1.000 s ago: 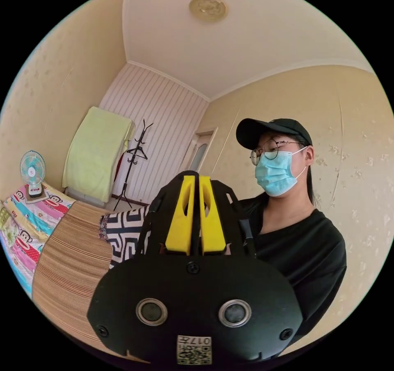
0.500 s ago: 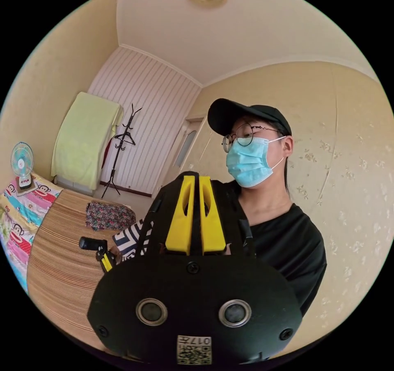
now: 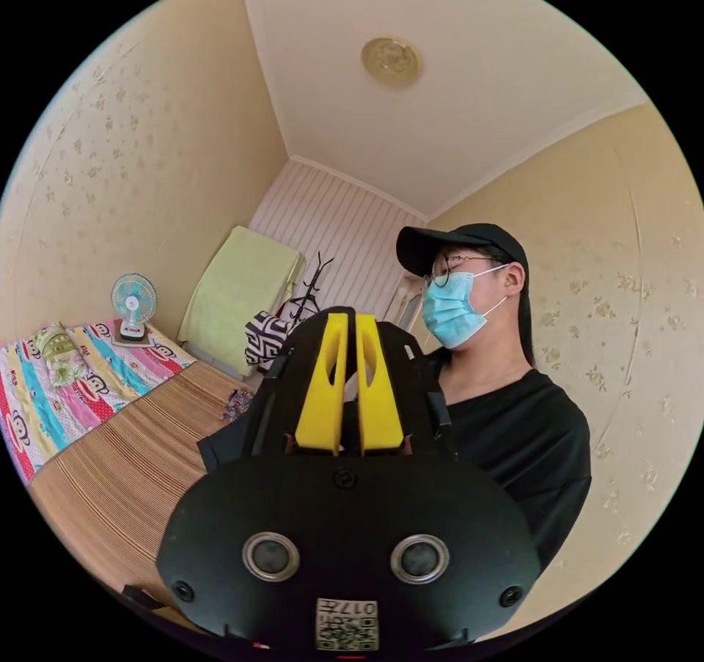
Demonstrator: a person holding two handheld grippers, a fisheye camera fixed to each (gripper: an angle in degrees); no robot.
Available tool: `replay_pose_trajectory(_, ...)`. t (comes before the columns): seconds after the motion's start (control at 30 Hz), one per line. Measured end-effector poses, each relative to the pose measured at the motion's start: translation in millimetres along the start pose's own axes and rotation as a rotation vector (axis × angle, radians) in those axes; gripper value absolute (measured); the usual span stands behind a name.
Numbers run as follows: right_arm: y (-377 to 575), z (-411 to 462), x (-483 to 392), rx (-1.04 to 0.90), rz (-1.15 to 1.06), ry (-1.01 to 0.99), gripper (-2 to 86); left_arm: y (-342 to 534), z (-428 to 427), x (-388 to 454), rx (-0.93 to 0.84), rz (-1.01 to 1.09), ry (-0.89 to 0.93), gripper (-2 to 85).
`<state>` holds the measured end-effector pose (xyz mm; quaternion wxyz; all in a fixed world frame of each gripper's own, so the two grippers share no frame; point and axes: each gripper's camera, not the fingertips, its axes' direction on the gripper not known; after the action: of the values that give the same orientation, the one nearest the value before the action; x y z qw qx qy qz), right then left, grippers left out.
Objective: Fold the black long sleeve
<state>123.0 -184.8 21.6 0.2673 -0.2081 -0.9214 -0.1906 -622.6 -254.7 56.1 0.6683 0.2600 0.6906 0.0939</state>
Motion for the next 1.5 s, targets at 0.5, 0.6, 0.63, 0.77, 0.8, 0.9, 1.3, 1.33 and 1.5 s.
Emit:
replay_pose_trajectory(0.5, -32, 193, 261, -1.061, 0.053, 1.052, 0.6, -53, 9, -392, -0.262, -0.591, -0.66, 0.0)
replay_pose_trajectory(0.6, 79, 204, 381, -1.22, 0.131, 1.182, 0.5, 37, 21, -547, -0.306, -0.79, -0.748, 1.3)
replay_pose_trajectory(0.63, 122, 203, 415, -1.265, 0.17, 1.243, 0.5, 80, 24, -598, -0.318, -0.855, -0.777, 2.4)
replay_pose_trajectory(0.77, 222, 193, 438, -1.196, 0.339, 1.271, 0.5, 198, 37, -653, -0.34, -0.971, -0.921, 4.7)
replay_pose_trajectory(0.8, 252, 190, 423, -1.158, 0.362, 1.181, 0.6, 229, 51, -643, -0.336, -0.926, -0.918, 4.8)
replay_pose_trajectory(0.9, 334, 176, 368, -1.198, 0.403, 1.019, 0.6, 316, 98, -598, -0.404, -0.857, -0.862, 4.2)
replay_pose_trajectory(1.3, 468, 80, 185, -1.387, 0.581, 0.998, 0.3, 518, 108, -397, -0.483, -1.058, -0.827, 1.9)
replay_pose_trajectory(1.33, 461, 77, 180, -1.352, 0.599, 0.996, 0.4, 508, 76, -375, -0.415, -1.068, -0.94, 4.1)
replay_pose_trajectory(1.5, 438, 67, 182, -1.269, 0.642, 1.047, 0.6, 509, -41, -323, -0.276, -1.205, -1.362, 9.7)
